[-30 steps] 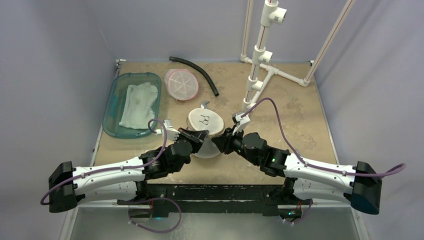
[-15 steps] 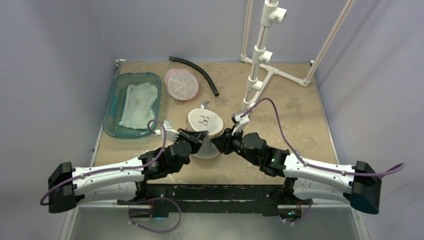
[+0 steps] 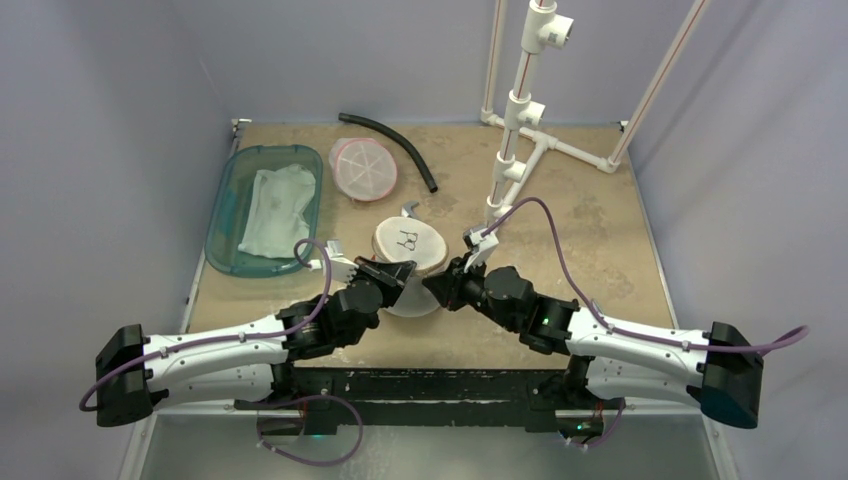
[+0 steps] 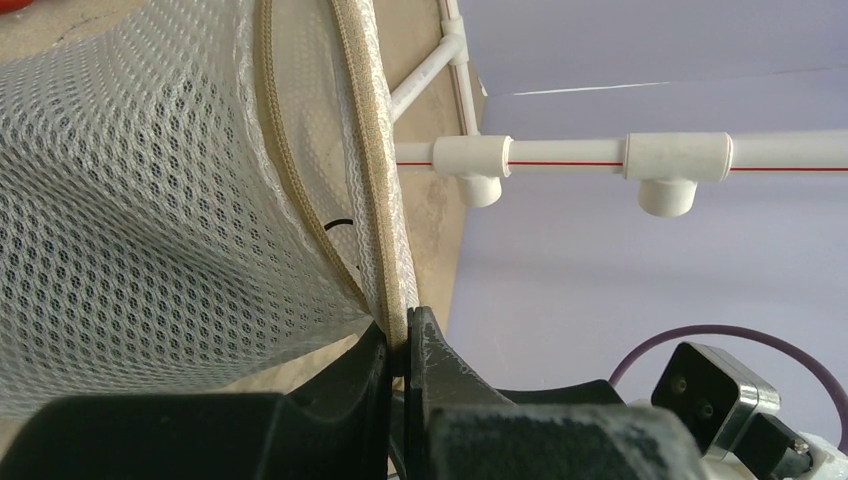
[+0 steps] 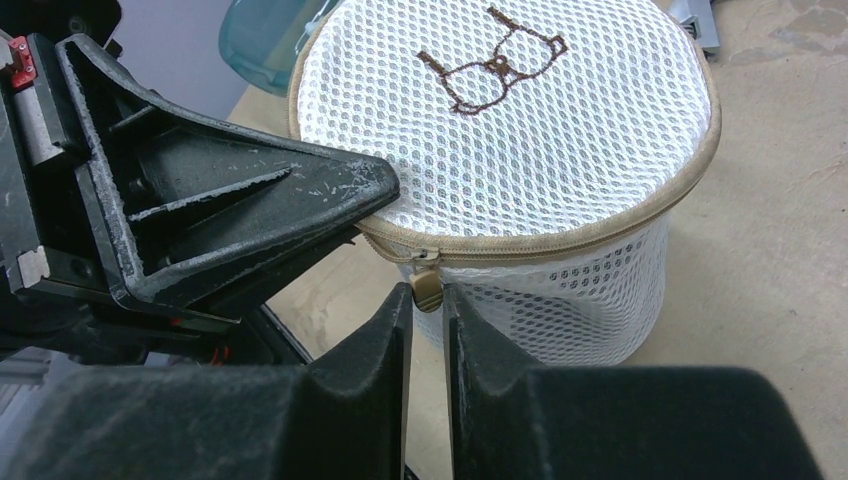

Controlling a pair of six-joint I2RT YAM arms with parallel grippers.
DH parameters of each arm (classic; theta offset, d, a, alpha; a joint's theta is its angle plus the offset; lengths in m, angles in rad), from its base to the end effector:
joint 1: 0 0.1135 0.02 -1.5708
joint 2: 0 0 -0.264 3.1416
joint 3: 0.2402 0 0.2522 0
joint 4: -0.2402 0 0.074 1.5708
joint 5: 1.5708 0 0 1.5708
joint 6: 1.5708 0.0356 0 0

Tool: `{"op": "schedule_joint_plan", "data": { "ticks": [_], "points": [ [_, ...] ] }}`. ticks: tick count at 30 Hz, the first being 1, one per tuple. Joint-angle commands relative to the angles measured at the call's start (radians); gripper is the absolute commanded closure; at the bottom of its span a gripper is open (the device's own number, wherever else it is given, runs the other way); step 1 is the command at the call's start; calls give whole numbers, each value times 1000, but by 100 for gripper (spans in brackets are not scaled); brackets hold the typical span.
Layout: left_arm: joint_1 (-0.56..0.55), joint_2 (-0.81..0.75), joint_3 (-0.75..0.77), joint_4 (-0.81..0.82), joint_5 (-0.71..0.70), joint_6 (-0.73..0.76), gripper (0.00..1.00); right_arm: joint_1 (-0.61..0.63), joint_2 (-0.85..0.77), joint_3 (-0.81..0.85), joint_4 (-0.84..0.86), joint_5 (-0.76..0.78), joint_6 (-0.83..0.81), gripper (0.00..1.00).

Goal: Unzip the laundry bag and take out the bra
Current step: Unzip the laundry bag at the center of the board.

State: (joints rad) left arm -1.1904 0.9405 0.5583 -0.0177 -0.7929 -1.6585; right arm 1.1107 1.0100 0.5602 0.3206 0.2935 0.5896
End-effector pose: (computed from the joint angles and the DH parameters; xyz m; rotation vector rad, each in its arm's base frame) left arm 0.0997 -0.1812 0.2525 -0.9794 1.7727 -1.1609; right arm 0.1129 0.2046 0.2707 -0.2361 1.7864 1.0052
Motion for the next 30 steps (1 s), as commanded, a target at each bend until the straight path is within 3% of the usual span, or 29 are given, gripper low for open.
{"op": "schedule_joint_plan", "data": {
  "ticks": [1, 5, 14, 30],
  "points": [
    [6, -2, 0, 43, -14, -3, 100, 2, -17, -4, 34, 8, 6, 85],
    [6, -2, 3, 40, -11, -1, 100, 2, -23, -5, 24, 19, 8, 100],
    [5, -41, -20, 19, -6, 4, 100, 2, -58, -28, -58, 76, 7, 100],
    [6, -94, -5, -45, 85, 127, 100, -3, -87, -80, -32, 182, -6, 100]
  ]
}}
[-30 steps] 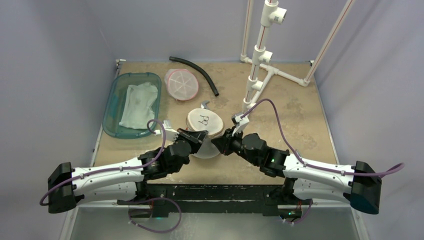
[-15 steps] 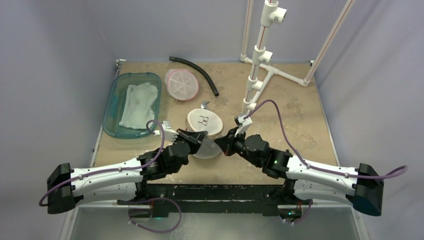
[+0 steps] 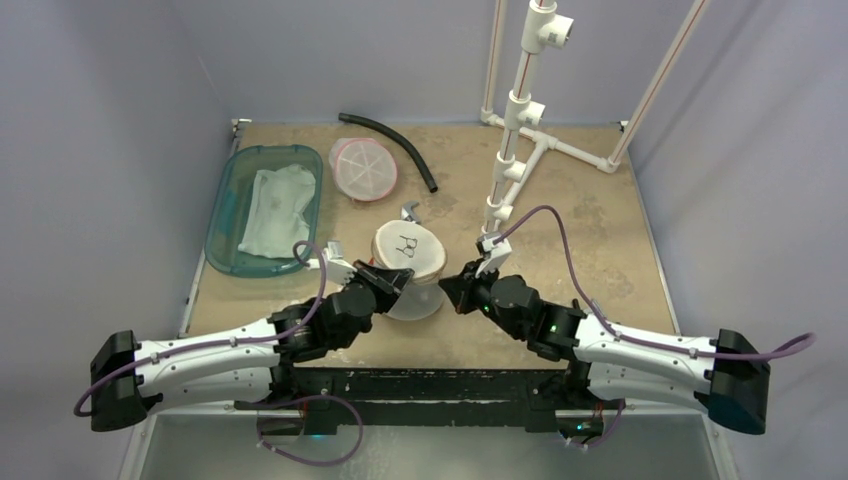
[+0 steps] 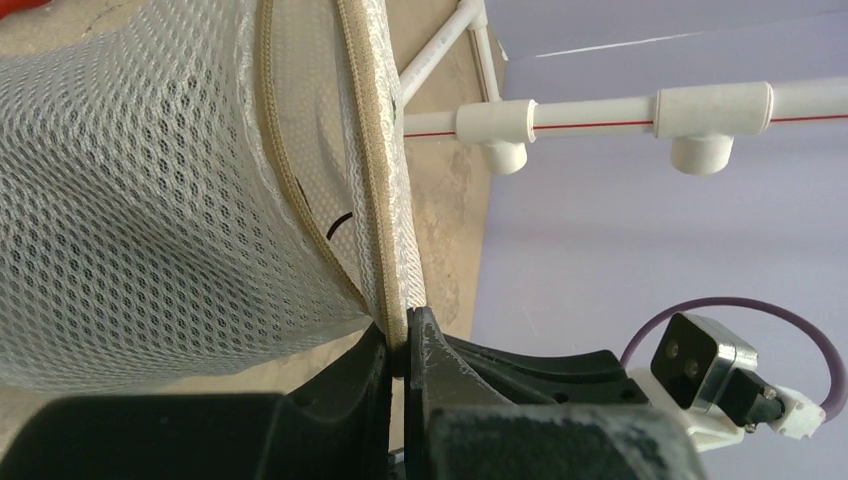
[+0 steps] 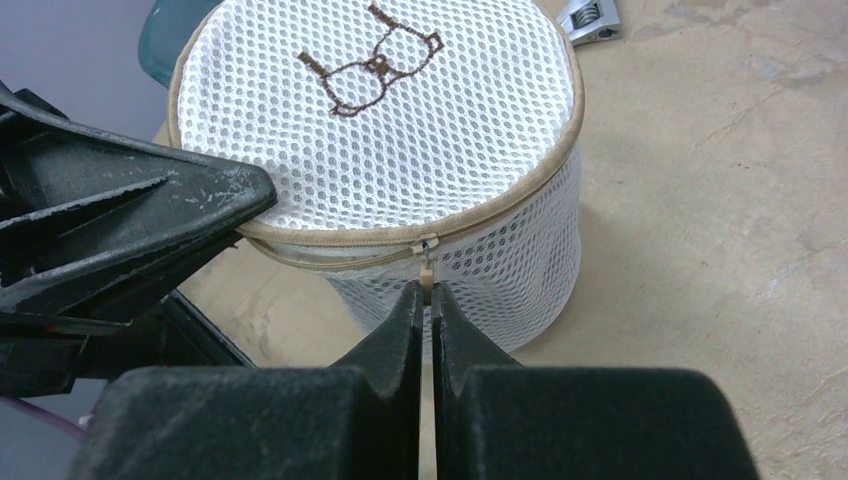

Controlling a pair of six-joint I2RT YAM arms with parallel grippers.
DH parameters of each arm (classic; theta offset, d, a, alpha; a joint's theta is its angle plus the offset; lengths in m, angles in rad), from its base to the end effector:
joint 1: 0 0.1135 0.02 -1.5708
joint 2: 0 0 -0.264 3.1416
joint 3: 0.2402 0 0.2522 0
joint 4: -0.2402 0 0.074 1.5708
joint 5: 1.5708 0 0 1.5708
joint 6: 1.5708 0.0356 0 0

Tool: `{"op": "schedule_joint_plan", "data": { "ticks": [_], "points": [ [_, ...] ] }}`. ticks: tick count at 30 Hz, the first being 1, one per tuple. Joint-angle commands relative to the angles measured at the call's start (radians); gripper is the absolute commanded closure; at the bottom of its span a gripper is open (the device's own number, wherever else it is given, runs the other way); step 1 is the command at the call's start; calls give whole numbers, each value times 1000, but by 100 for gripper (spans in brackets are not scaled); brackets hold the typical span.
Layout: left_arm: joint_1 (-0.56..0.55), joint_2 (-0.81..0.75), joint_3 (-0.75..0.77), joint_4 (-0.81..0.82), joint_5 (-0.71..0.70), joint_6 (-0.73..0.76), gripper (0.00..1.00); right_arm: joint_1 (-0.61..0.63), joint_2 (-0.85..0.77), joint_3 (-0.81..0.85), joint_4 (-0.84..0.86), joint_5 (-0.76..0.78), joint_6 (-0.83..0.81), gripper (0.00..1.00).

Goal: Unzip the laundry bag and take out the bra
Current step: Unzip the laundry bag at the center of the board.

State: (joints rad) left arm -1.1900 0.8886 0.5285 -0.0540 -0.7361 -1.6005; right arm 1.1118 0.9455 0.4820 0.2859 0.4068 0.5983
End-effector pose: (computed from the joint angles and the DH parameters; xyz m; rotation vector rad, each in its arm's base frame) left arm 0.0950 -0.1729 0.2479 -0.8959 1.8458 -1.1449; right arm 0.1085 0.1878 0.2528 -0.1562 1.8137 0.8896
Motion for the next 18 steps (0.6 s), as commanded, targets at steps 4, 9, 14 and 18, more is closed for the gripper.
{"op": "schedule_joint_plan", "data": {
  "ticks": [4, 9, 14, 18],
  "points": [
    [5, -91, 3, -11, 51, 91, 100, -13, -23, -1, -5, 71, -24, 100],
    [5, -163, -29, -6, 66, 144, 100, -30, -50, -12, -18, 76, -32, 100],
    [10, -195, -38, 0, 115, 229, 100, -43, -86, -27, -11, 53, -59, 100],
    [20, -201, -61, 26, 187, 290, 100, -44, -107, -36, 1, -8, -97, 100]
  ]
}}
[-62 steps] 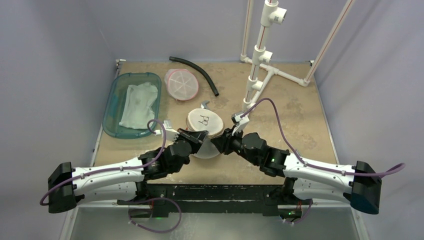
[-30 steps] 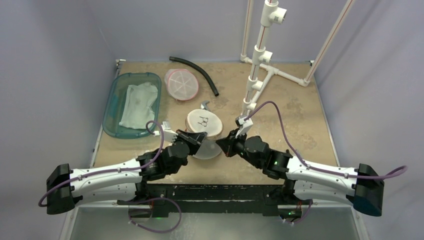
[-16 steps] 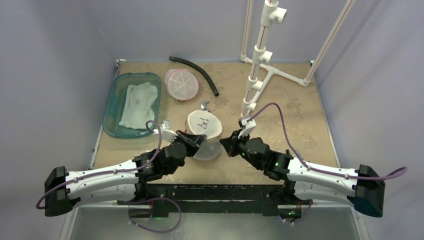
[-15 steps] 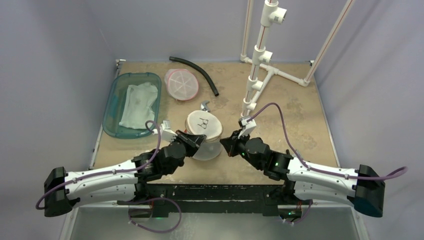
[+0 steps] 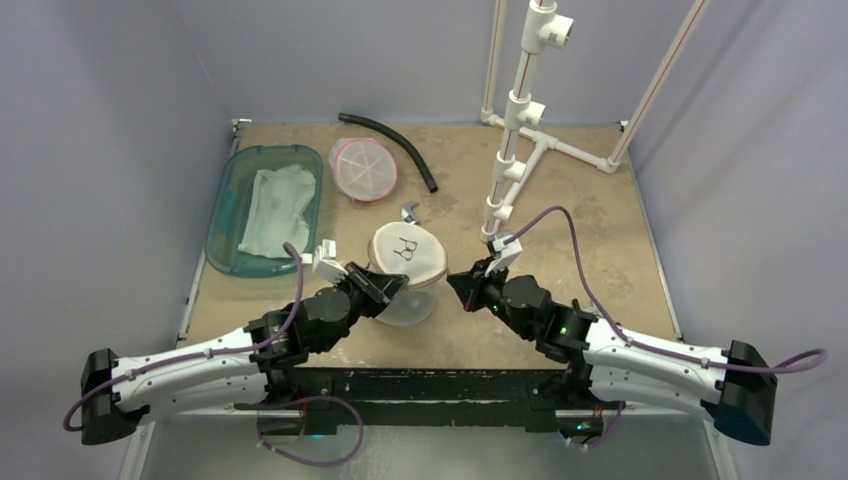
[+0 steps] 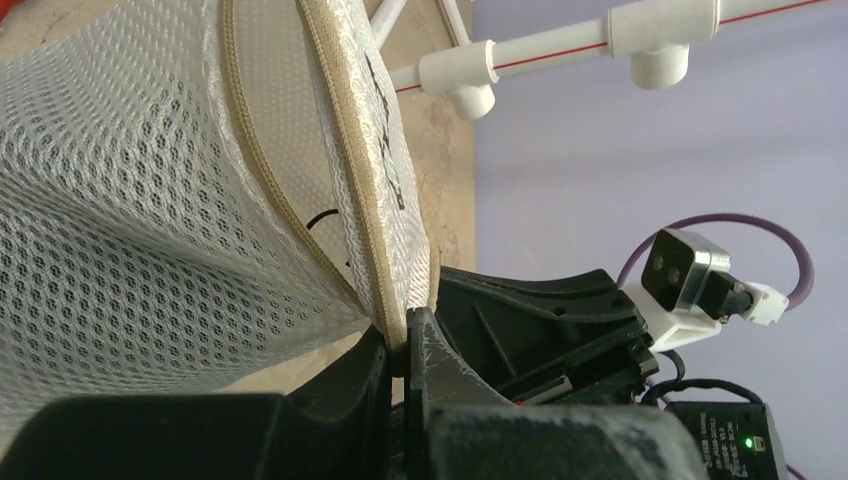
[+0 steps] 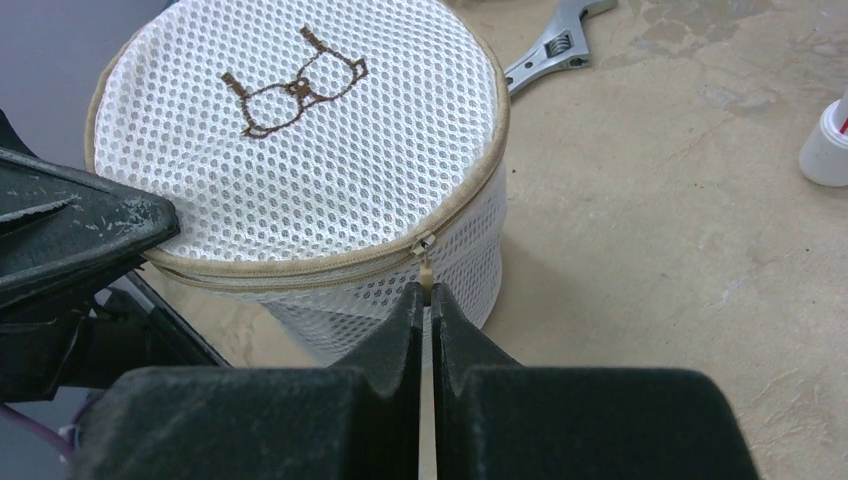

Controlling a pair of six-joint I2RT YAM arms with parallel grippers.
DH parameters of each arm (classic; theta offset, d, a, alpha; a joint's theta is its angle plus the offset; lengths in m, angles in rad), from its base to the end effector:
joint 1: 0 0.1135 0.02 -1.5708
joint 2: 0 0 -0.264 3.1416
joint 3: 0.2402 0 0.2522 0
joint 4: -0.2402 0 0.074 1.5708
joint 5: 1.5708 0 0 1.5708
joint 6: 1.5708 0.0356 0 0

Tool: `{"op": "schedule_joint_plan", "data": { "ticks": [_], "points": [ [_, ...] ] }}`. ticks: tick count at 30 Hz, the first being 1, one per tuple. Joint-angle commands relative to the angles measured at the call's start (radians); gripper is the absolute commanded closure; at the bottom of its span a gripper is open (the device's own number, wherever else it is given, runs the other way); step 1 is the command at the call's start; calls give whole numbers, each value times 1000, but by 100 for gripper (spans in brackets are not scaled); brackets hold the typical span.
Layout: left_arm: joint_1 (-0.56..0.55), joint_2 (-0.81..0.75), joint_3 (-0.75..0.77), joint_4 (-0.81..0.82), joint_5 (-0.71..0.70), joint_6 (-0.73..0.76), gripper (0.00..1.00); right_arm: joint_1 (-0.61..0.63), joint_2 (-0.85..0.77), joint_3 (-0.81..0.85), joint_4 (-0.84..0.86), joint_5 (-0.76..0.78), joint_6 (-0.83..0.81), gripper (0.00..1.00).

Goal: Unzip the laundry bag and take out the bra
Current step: Unzip the laundry bag at the center of the board.

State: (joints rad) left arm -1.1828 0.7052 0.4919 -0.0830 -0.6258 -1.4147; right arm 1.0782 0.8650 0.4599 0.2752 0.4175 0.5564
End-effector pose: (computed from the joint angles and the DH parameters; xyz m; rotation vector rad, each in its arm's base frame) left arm 0.0834 -0.1490 0.2614 -0.6871 1.8763 -1.2167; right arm 0.1088 0.1722 0.2592 -0.1359 1.7610 0.8600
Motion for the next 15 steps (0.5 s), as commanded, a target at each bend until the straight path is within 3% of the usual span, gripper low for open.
{"op": "schedule_joint_plan", "data": {
  "ticks": [1, 7, 15],
  "points": [
    [19, -27, -40, 66, 96, 113, 100, -11, -30, -12, -3, -20, -59, 100],
    [77, -141, -162, 239, 224, 149, 100, -15, -82, -54, -54, -3, -24, 100],
    [161, -165, -161, 278, 393, 245, 100, -36, -75, -86, -27, -15, 3, 100]
  ]
}}
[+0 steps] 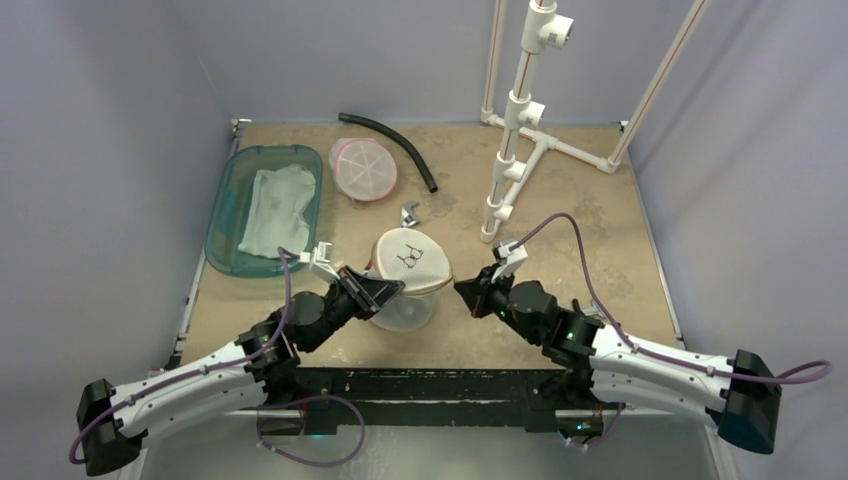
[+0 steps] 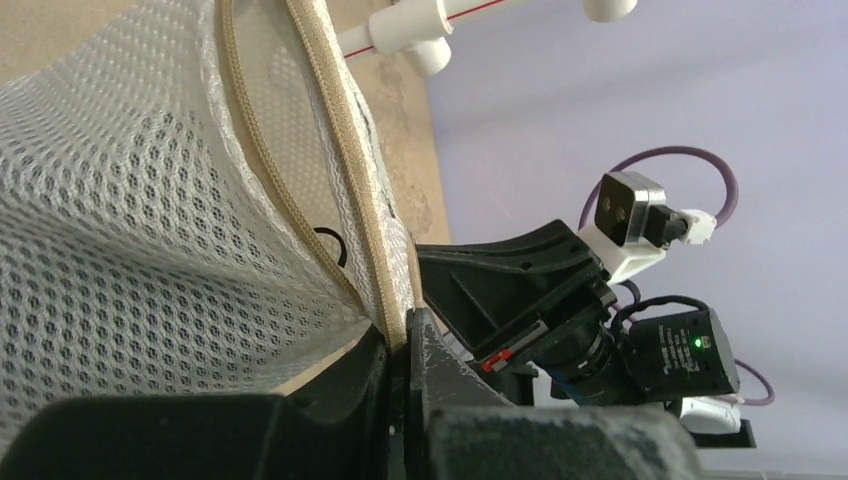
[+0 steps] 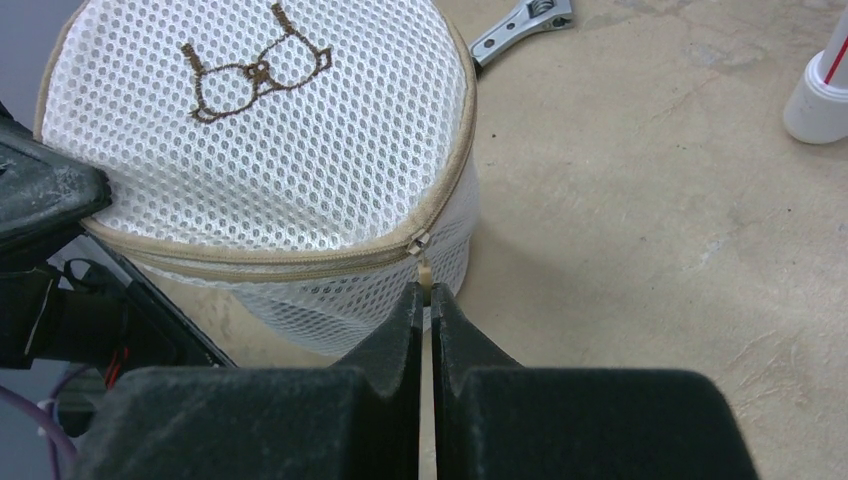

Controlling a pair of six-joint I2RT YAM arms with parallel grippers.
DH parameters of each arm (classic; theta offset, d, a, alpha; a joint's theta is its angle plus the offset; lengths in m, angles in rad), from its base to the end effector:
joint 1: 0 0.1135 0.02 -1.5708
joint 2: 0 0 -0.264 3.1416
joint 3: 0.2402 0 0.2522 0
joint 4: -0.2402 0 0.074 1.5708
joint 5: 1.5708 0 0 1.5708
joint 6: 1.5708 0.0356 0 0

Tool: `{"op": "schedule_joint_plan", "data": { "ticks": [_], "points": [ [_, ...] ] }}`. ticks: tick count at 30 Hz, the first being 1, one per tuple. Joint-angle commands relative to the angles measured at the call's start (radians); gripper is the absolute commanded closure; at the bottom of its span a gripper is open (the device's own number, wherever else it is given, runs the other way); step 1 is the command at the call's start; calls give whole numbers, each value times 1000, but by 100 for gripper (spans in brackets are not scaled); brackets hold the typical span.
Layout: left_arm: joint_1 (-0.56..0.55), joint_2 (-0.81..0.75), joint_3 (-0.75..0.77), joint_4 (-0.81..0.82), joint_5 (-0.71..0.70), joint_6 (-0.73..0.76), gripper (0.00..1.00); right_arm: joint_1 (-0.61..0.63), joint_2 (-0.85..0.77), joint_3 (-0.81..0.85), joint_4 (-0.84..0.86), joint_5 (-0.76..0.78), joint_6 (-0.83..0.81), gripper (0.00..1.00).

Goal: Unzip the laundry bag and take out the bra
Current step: Unzip the laundry bag at the center of the board.

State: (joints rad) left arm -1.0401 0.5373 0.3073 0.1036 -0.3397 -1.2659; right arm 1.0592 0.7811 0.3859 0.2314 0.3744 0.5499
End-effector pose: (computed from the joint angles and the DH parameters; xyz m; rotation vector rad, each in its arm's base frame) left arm 0.0872 -0.1252 0.2376 -0.4962 1.8441 -1.3890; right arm 0.1031 0.1570 0.2430 -0.1715 1.7934 0.8536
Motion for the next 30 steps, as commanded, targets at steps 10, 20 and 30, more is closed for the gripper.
{"op": "schedule_joint_plan", "data": {
  "ticks": [10, 20, 30],
  "points": [
    [22, -1, 54, 67, 136, 175, 100, -17, -87, 32, -15, -163, -26, 41],
    [29, 21, 178, 14, 178, 385, 100, -45, -223, 177, -214, -231, 36, 24],
    [30, -48, 210, 6, 353, 505, 100, -369, -231, 152, -81, -650, 142, 24]
  ]
}}
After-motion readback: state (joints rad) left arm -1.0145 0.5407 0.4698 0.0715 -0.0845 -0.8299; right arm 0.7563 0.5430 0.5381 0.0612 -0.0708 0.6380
